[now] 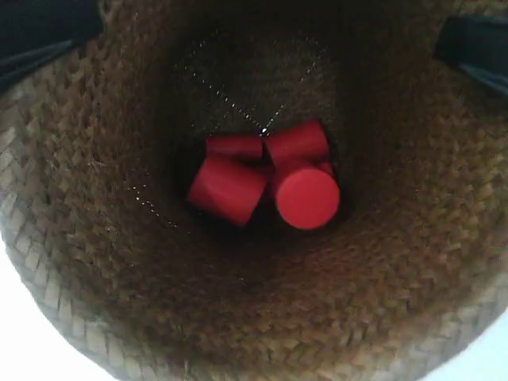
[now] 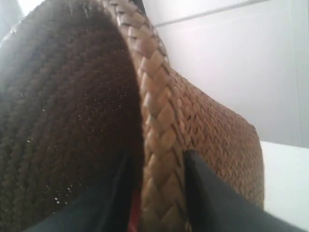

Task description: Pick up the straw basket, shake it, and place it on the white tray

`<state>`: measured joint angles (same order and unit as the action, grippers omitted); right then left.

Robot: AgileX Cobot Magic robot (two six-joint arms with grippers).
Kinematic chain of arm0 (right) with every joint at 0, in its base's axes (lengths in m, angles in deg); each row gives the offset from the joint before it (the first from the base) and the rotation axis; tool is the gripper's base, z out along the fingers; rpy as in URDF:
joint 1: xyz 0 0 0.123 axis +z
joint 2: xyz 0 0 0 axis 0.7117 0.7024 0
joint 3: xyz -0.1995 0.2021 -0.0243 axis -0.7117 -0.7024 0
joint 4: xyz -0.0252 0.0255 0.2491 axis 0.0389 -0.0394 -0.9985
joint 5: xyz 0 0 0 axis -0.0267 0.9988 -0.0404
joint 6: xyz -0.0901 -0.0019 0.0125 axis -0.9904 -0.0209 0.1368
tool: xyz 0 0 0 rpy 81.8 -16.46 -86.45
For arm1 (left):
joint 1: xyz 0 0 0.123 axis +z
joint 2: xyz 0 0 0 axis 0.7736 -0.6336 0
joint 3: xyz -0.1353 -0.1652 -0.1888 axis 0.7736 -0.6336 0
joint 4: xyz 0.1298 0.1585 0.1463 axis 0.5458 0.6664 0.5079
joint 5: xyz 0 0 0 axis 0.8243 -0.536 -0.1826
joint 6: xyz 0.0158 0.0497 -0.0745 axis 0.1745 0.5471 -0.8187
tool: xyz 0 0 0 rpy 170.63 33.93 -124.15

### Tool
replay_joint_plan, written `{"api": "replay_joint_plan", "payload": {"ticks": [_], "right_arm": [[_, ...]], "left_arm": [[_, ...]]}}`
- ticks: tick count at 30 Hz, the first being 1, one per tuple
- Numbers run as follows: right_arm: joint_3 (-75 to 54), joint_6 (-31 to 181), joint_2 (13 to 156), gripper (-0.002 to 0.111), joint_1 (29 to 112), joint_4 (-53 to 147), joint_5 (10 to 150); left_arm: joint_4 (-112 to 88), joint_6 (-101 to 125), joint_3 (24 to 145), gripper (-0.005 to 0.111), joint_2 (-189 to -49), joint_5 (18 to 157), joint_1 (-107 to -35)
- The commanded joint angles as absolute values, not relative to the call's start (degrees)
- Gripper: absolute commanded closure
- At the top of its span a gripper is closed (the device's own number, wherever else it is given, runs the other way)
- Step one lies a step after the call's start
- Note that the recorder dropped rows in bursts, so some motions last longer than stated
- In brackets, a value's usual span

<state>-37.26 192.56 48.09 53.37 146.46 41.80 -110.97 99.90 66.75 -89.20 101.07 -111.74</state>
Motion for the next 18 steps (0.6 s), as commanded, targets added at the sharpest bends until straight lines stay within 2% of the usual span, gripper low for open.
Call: {"api": "replay_joint_plan", "payload": {"ticks": [1, 3, 5, 9, 12, 18], "right_arm": [[-46.8, 194.3, 47.9, 0.108, 53.6, 146.9, 40.8], [-53.7, 188.9, 50.2, 0.108, 53.6, 144.5, 46.5], [-55.5, 184.1, 51.8, 0.108, 53.6, 139.7, 47.7], [-43.6, 186.4, 51.3, 0.108, 53.6, 141.5, 35.5], [-36.3, 196.3, 49.7, 0.108, 53.6, 146.9, 34.2], [-51.3, 190.2, 50.5, 0.108, 53.6, 145.6, 44.4]], "left_arm": [[-112.2, 96.6, 58.3, 0.107, -91.4, 103.6, -115.4], [-112.2, 92.7, 53.8, 0.107, -93.3, 104.7, -115.4], [-112.2, 92.5, 54.6, 0.107, -93.6, 105.9, -115.4], [-112.2, 101.1, 66.0, 0.107, -91.1, 103.4, -116.6], [-112.2, 103.8, 69.9, 0.107, -89.4, 105.6, -120.2], [-112.2, 95.5, 57.4, 0.107, -91.0, 116.9, -124.2]]}}
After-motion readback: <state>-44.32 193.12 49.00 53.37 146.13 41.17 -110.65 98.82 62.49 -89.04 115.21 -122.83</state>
